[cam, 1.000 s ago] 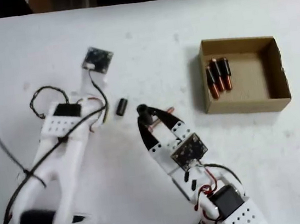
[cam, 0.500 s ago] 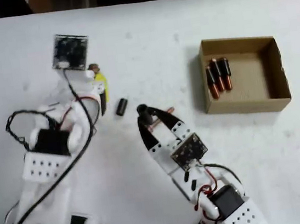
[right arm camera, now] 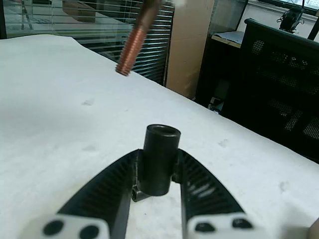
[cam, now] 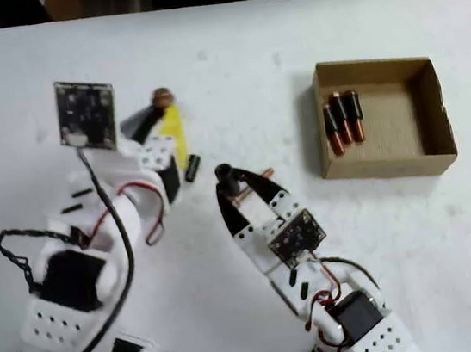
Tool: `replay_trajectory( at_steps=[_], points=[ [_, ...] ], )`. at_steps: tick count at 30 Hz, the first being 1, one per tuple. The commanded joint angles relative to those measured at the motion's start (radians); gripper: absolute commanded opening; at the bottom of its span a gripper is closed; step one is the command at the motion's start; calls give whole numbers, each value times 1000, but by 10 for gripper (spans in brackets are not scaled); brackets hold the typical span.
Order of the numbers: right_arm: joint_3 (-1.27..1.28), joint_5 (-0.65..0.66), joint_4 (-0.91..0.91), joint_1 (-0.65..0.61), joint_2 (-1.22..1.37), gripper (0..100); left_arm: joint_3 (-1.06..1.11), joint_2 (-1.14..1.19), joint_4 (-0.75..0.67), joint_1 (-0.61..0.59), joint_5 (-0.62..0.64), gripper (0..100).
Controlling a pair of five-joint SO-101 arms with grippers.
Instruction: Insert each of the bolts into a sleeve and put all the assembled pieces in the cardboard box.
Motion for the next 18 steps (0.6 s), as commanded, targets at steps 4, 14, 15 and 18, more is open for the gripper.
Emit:
replay_trajectory(
  at_steps=[4,14,15,18],
  points=[
    [9,-11,1,10,-5,17,-25,-41,-51,74,3,22],
    [9,-11,1,12,-5,17,321,-183,-506,137,3,22],
    [9,-11,1,12,-5,17,358,-211,-537,137,3,22],
    [9,-11,1,12,-5,17,411,-286,-557,131,5,22]
  ],
)
